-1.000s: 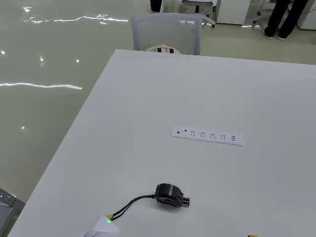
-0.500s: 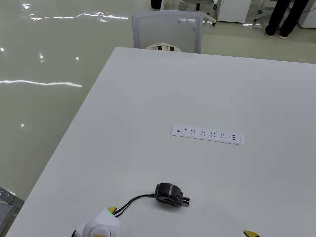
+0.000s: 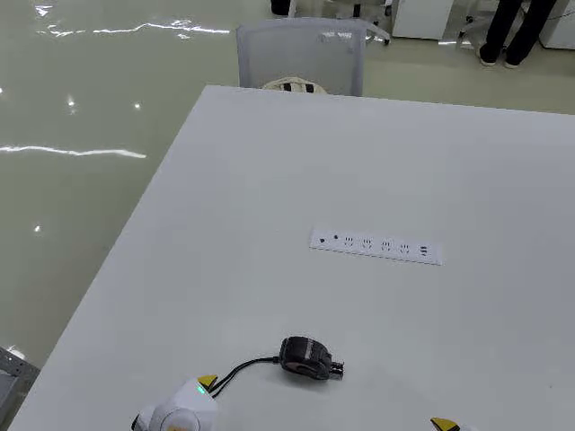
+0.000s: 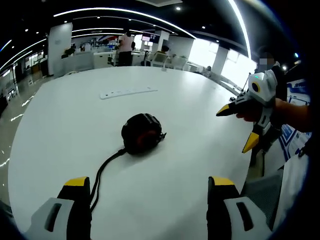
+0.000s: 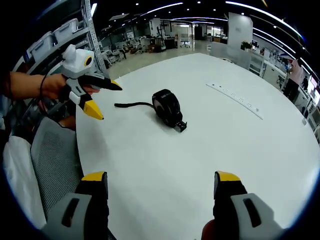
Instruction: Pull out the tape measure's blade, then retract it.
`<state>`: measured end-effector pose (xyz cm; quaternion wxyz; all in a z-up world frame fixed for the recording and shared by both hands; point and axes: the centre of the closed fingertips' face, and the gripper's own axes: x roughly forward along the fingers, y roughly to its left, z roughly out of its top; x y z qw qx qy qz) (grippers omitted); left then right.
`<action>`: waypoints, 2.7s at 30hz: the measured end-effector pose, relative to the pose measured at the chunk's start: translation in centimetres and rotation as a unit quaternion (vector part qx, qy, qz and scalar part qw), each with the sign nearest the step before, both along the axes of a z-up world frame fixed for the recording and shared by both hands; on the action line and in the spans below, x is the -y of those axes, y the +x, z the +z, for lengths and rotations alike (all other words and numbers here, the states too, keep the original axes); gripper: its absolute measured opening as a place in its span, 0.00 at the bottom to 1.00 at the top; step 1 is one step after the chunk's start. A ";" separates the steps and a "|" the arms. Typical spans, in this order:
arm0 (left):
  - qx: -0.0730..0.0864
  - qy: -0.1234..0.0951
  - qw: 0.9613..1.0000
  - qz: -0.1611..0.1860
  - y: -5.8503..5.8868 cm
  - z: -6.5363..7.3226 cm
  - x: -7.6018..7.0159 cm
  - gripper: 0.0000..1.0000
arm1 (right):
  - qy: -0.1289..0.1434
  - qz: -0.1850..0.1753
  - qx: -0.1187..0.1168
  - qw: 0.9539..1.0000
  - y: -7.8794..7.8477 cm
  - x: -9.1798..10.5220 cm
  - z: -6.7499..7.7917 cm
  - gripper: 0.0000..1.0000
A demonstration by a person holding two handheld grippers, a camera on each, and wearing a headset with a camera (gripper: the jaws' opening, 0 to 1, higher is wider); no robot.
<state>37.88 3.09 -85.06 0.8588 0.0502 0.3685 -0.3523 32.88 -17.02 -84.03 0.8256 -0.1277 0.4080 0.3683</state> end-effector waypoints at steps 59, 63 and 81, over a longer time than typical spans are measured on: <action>0.033 0.034 0.987 -0.154 5.0 -1.0 2.5 0.85 | -0.043 0.139 0.011 0.989 4.6 -1.2 -2.7 0.79; 0.035 0.037 0.985 -0.164 5.2 -1.2 2.7 0.84 | -0.046 0.150 0.011 0.987 5.0 -1.5 -3.0 0.79; 0.043 0.051 0.974 -0.214 6.4 -1.9 3.7 0.79 | -0.063 0.188 0.023 0.980 6.7 -2.0 -3.5 0.73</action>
